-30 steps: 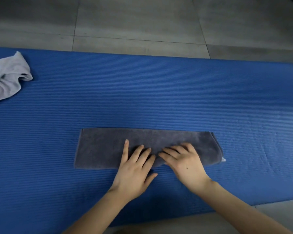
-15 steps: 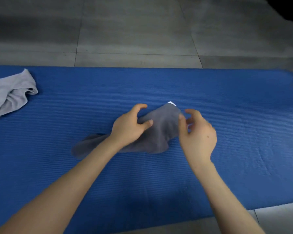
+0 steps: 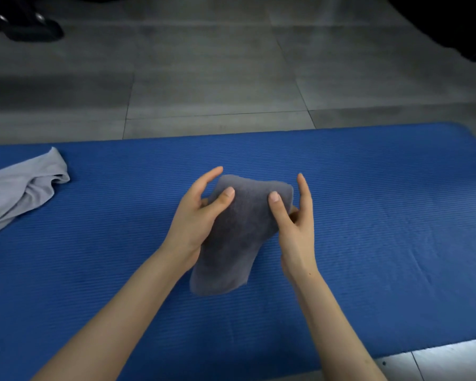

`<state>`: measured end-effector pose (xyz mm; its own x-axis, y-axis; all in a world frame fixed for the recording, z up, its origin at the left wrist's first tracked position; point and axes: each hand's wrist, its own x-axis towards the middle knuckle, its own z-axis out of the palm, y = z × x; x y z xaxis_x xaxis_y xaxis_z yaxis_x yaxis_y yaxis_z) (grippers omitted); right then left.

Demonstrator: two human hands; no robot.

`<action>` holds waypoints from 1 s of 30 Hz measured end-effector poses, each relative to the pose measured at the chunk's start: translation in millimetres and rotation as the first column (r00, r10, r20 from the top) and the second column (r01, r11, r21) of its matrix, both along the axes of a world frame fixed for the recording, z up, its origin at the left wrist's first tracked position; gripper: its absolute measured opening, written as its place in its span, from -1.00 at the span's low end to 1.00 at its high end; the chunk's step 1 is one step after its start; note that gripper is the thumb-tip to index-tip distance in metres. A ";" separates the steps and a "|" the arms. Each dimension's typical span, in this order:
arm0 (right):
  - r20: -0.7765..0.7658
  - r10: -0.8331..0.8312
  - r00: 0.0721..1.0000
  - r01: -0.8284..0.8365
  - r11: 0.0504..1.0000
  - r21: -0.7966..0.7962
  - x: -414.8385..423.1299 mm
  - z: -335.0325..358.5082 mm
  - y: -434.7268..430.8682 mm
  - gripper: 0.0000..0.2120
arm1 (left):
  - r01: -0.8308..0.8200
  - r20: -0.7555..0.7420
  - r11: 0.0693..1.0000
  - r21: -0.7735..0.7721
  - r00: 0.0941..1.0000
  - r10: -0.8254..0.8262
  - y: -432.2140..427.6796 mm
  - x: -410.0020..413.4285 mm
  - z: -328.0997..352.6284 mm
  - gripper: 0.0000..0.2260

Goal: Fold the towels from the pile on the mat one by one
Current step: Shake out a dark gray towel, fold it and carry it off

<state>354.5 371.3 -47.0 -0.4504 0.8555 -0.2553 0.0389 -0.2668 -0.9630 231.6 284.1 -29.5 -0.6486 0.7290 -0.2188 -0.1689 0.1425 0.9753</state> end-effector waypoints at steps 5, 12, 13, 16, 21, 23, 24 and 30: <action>0.184 0.031 0.983 -0.033 0.999 0.011 2.1 5.1 11.0 -0.29 | -0.036 -0.089 0.999 -0.005 0.995 0.036 -1.8 13.9 0.8 -0.49; 0.113 0.435 0.893 -0.443 0.894 0.062 28.2 9.9 29.7 -0.39 | 0.092 -0.356 0.965 -0.247 0.917 -0.178 -12.2 4.8 2.4 -0.43; 0.205 0.516 0.832 -0.546 0.828 0.128 30.6 12.2 35.7 -0.35 | 0.110 -0.460 0.917 -0.384 0.838 -0.293 -14.0 -1.3 3.1 -0.36; 0.553 0.497 0.668 -0.710 0.648 0.276 24.1 15.7 48.9 -0.27 | -0.020 -0.680 0.758 -0.652 0.458 -0.573 -10.7 -16.0 1.6 -0.23; 0.778 0.226 0.586 -0.731 0.561 0.388 -5.9 12.4 59.4 -0.32 | -0.222 -0.840 0.822 -0.525 0.295 -0.456 11.2 -33.2 -16.8 -0.42; 0.786 0.133 0.603 -0.711 0.538 0.454 -19.8 6.1 66.3 -0.41 | -0.176 -0.823 0.852 -0.493 0.410 -0.392 18.9 -42.4 -27.1 -0.49; 0.774 0.115 0.623 -0.688 0.552 0.472 -25.6 1.9 69.5 -0.45 | -0.104 -0.768 0.873 -0.477 0.533 -0.356 20.3 -46.5 -32.9 -0.52; 0.641 0.250 0.726 -0.612 0.660 0.436 -35.3 -21.0 86.5 -0.56 | 0.101 -0.399 0.933 -0.346 0.884 -0.244 20.1 -46.5 -50.0 -0.46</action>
